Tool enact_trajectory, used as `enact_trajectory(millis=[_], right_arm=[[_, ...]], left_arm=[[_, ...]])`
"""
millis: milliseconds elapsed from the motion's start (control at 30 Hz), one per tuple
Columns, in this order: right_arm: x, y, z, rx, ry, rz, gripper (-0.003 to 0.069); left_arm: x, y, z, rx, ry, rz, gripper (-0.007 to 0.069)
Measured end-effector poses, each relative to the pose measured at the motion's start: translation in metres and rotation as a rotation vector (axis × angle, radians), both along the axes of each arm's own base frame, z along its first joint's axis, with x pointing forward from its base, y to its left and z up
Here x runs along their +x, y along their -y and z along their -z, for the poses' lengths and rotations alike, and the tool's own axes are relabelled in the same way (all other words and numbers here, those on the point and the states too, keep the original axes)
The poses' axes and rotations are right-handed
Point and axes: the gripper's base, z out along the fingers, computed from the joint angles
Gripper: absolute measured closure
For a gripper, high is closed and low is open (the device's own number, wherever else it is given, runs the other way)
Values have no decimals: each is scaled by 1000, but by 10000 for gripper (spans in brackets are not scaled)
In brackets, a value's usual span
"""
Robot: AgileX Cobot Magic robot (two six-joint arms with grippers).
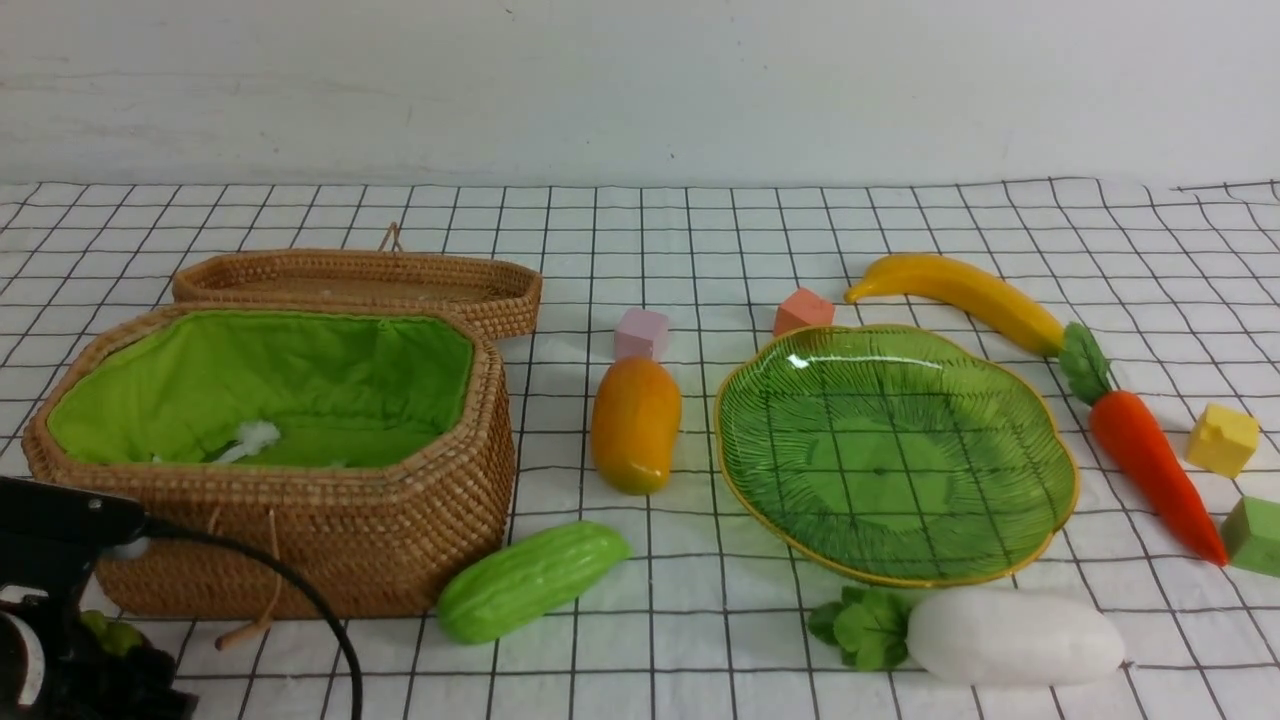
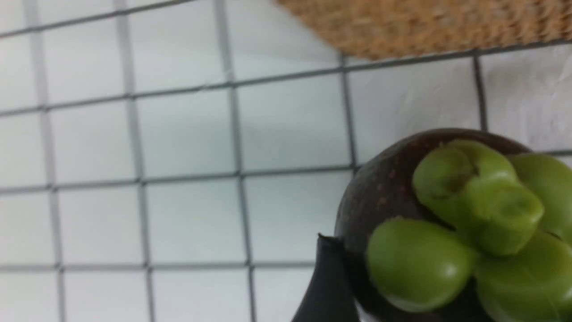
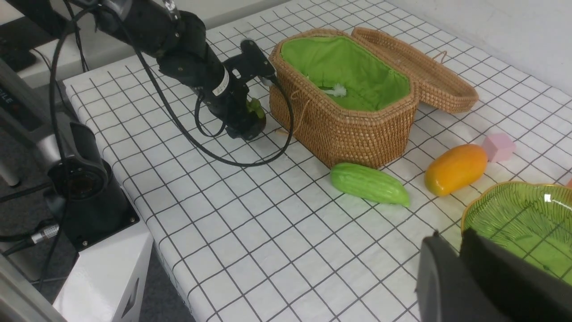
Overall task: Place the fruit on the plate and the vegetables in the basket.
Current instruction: Grab a mangosteen with your left arm and put it on the plate on the right
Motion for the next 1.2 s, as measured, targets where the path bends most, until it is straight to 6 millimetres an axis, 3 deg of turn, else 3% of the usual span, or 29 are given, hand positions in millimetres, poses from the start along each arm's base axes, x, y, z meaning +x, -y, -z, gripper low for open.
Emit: enact_trajectory(millis=[233, 367, 500, 633, 700, 867, 1033, 1067, 1133, 1200], right_arm=[[0, 0, 0, 0, 1, 0, 571], [0, 0, 0, 4, -4, 2, 571], [1, 1, 1, 25, -45, 36, 570], [9, 4, 3, 35, -117, 130, 569], [18, 7, 5, 33, -164, 226, 569], [28, 17, 8, 41, -215, 397, 569], [32, 23, 10, 39, -224, 492, 569], [32, 23, 10, 44, -229, 494, 569], [31, 23, 10, 44, -235, 491, 569], [31, 22, 10, 50, -244, 482, 569]], left_arm=[[-38, 4, -46, -123, -5, -45, 77], [-60, 19, -76, -279, -43, 77, 77], [-64, 36, -112, -398, 20, 278, 77], [-51, 48, -141, -467, 118, 405, 77], [-33, 54, -155, -489, 155, 462, 77], [5, 82, -162, -490, 169, 595, 77], [43, 164, -155, -463, 195, 818, 77], [51, 184, -151, -445, 190, 865, 77], [58, 200, -147, -425, 182, 903, 77], [77, 239, -133, -389, 159, 977, 77]])
